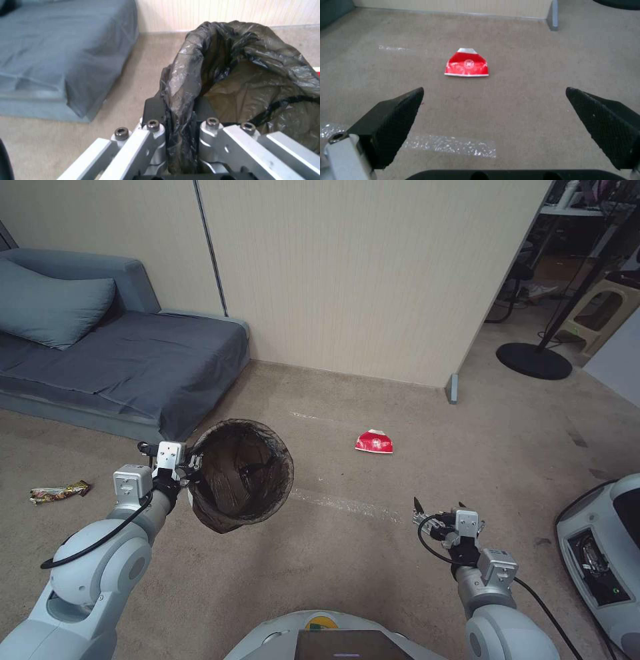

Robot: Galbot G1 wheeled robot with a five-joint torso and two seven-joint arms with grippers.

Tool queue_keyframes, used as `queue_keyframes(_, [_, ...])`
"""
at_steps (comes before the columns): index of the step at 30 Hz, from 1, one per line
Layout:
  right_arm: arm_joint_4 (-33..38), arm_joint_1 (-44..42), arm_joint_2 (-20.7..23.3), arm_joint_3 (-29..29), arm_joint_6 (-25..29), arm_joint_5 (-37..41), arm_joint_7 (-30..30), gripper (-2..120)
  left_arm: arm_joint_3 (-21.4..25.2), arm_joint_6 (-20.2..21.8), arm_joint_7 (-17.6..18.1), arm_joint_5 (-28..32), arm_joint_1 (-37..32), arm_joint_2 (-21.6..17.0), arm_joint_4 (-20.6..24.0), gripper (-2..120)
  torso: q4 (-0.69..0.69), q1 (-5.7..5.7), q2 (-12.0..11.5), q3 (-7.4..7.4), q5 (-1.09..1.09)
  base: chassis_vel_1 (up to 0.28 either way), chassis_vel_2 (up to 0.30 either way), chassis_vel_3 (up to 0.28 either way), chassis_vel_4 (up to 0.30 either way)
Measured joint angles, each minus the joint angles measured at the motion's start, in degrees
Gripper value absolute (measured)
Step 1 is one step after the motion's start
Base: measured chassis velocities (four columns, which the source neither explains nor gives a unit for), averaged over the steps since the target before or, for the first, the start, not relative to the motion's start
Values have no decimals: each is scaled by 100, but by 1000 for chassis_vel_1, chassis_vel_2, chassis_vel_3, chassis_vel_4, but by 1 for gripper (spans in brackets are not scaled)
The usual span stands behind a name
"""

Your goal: Pick up the trash bin, then pick up the garbage from the floor and place it into the trash bin.

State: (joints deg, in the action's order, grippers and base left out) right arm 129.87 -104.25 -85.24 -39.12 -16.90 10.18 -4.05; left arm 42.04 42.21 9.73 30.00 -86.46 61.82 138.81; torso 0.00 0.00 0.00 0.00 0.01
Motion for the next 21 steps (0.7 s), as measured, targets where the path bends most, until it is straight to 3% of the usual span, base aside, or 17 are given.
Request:
queue_keyframes(9, [21, -11, -2, 2, -1, -15, 3, 100, 41, -4, -56, -164, -83, -50, 448, 7, 0, 0, 0, 0, 0, 0, 0, 0, 0])
queue_keyframes(21, [110, -29, 3, 4, -13, 4, 6, 100, 45, -7, -203, 50, -202, -16, 472, 7, 0, 0, 0, 0, -1, 0, 0, 0, 0])
